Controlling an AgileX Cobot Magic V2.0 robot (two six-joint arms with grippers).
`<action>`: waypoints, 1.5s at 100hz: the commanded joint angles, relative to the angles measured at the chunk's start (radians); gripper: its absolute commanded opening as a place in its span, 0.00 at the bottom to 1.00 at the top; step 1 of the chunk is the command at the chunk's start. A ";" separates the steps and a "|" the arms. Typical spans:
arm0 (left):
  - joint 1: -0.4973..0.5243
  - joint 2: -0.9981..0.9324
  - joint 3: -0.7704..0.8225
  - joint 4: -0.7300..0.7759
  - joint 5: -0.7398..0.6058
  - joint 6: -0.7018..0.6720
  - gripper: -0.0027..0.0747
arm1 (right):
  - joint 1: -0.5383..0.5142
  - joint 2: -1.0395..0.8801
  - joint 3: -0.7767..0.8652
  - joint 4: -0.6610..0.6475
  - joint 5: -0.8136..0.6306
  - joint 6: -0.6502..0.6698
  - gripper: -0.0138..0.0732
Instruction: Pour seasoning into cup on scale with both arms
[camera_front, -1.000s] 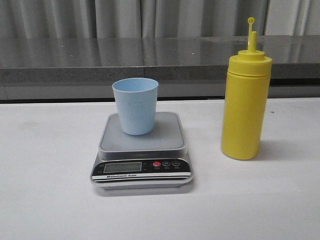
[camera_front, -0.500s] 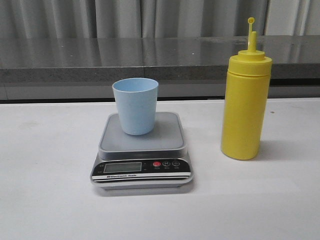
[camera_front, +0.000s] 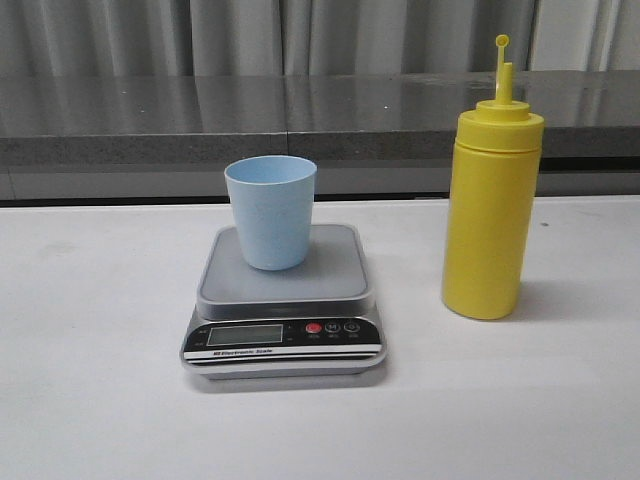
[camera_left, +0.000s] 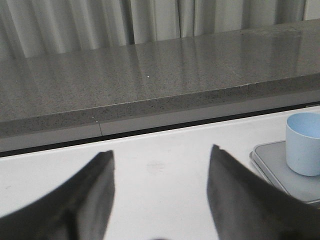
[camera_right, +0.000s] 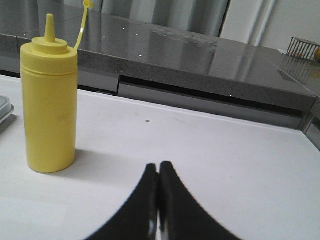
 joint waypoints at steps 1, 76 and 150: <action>0.001 0.010 -0.022 0.002 -0.088 -0.006 0.32 | -0.007 -0.015 0.001 -0.009 -0.081 0.000 0.08; 0.001 0.010 -0.022 0.002 -0.088 -0.006 0.01 | -0.007 0.119 -0.242 0.091 -0.058 0.000 0.08; 0.001 0.010 -0.022 0.002 -0.088 -0.006 0.01 | 0.076 0.782 -0.528 0.095 -0.260 0.000 0.08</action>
